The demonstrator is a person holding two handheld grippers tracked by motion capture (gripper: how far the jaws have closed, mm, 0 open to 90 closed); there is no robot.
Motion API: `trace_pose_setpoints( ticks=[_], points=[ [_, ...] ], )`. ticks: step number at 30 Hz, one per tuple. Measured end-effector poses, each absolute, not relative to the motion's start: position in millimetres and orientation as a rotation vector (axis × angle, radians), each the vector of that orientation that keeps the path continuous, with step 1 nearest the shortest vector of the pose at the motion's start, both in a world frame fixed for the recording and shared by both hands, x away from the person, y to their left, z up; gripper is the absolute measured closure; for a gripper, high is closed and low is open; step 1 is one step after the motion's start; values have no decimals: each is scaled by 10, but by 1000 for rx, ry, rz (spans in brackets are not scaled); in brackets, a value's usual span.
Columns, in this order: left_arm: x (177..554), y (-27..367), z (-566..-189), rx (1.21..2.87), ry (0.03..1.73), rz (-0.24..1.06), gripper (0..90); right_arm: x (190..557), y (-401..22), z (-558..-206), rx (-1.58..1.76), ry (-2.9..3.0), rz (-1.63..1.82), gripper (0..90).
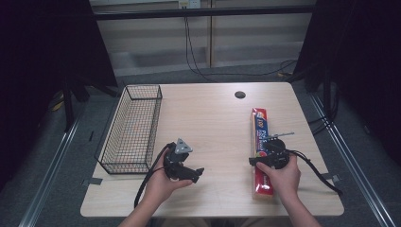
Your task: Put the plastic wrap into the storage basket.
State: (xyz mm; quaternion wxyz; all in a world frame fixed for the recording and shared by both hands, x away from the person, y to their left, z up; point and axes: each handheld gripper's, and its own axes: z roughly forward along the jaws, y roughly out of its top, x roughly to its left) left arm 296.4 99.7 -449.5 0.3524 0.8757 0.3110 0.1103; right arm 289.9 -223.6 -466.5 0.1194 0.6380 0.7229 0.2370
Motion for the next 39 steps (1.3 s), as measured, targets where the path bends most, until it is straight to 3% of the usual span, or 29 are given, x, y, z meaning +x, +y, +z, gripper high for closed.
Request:
trace_pose_setpoints(
  ticks=[16,21,28,39],
  points=[
    [2972,993,-4501,2258,803,283,43,2948,-2218,-4677,1890,2132,645,242],
    [2975,993,-4500,2262,800,291,44,2959,-2214,-4669,1920,2101,630,286],
    [2970,987,-4502,2260,800,287,50,2984,-2271,-4618,1913,2094,598,433],
    [2997,1016,-4449,2243,807,289,55,3011,-2344,-4593,1845,2166,666,443]
  ],
)
